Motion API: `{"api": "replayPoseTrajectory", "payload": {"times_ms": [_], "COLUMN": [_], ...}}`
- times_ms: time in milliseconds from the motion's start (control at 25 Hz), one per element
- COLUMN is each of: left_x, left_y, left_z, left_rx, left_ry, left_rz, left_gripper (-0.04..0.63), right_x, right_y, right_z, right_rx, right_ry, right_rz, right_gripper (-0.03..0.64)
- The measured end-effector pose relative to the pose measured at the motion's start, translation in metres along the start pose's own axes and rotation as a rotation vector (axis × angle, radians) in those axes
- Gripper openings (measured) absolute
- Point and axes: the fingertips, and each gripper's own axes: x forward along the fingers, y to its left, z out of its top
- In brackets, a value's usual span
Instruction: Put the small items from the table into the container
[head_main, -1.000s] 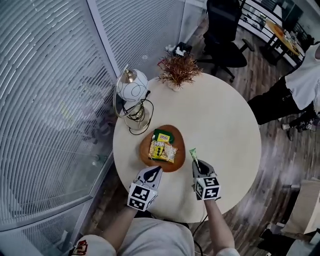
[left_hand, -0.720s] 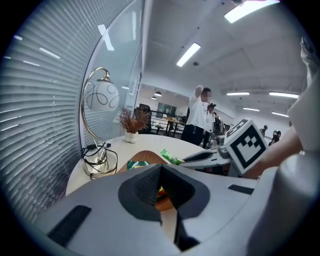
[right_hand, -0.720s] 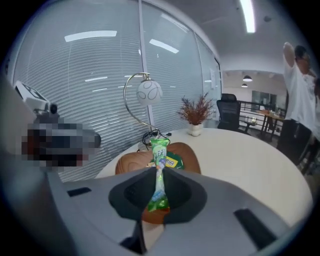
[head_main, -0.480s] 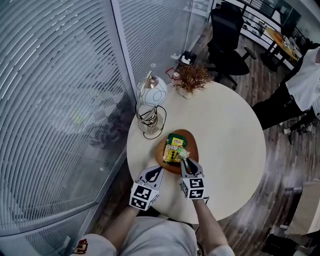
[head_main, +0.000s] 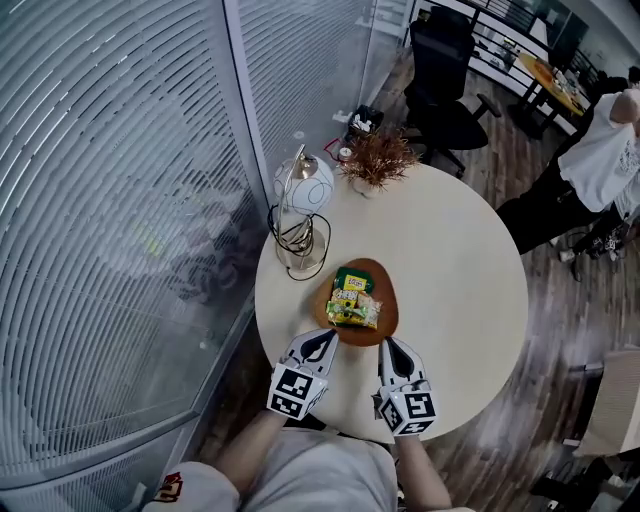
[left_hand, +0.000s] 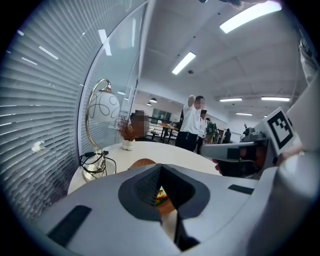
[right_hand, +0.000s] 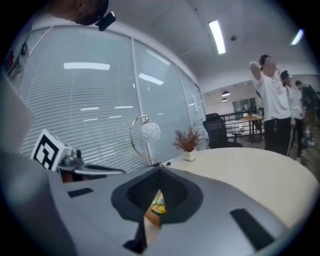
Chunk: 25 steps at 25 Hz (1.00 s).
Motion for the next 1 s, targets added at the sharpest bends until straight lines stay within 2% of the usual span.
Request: {"api": "replayPoseTrajectory", "payload": {"times_ms": [120, 240, 600, 1000], "left_x": [0.001, 0.001, 0.004, -0.004], "left_y": [-0.014, -0.026, -0.034, -0.031], "left_z": [0.007, 0.008, 0.001, 0.006], "left_rx": [0.023, 0.044, 0.053, 0.039], "left_ry": [-0.016, -0.011, 0.005, 0.011], "left_rz": [-0.034, -0.061, -0.087, -0.07], "left_gripper": [-0.009, -0.009, -0.009, -0.009], "right_x": [-0.033, -0.052, -0.059, -0.058], "right_y": [0.004, 0.007, 0.016, 0.035], "right_z": [0.013, 0.017, 0.003, 0.018], "right_rx": [0.084, 0.11, 0.109, 0.067], "right_ry": [-0.041, -0.055, -0.045, -0.047], "right_rz": [-0.062, -0.09, -0.091, -0.061], "right_gripper": [0.015, 0.015, 0.015, 0.015]}}
